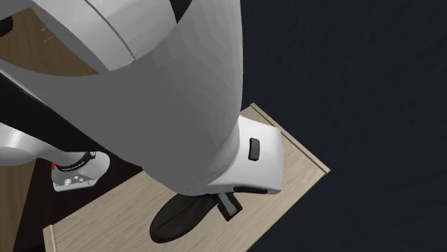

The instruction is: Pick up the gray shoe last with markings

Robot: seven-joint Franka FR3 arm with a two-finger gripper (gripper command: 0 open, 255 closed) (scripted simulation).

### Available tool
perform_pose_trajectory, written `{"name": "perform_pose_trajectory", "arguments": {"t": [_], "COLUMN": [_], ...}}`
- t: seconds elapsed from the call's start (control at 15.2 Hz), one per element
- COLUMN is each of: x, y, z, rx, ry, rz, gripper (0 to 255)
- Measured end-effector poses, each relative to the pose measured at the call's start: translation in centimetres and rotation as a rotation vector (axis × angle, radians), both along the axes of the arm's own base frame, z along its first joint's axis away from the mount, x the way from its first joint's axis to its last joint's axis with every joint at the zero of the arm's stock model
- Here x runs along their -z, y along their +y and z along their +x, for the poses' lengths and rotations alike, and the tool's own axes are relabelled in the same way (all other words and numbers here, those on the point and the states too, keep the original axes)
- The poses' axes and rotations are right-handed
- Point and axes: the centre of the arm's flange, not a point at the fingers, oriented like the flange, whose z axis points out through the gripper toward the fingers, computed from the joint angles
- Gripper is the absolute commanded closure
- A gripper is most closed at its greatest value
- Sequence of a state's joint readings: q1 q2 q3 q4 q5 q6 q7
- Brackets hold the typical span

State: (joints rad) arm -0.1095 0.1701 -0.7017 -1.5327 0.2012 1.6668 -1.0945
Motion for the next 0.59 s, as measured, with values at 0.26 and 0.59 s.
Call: {"name": "perform_pose_trajectory", "arguments": {"t": [0.26, 0.59], "x": [-2.2, -4.7], "y": [-0.1, -0.1], "z": [0.1, 0.0], "rx": [0.000, 0.000], "ry": [0.000, 0.000], "rz": [0.000, 0.000], "gripper": [255, 255]}}
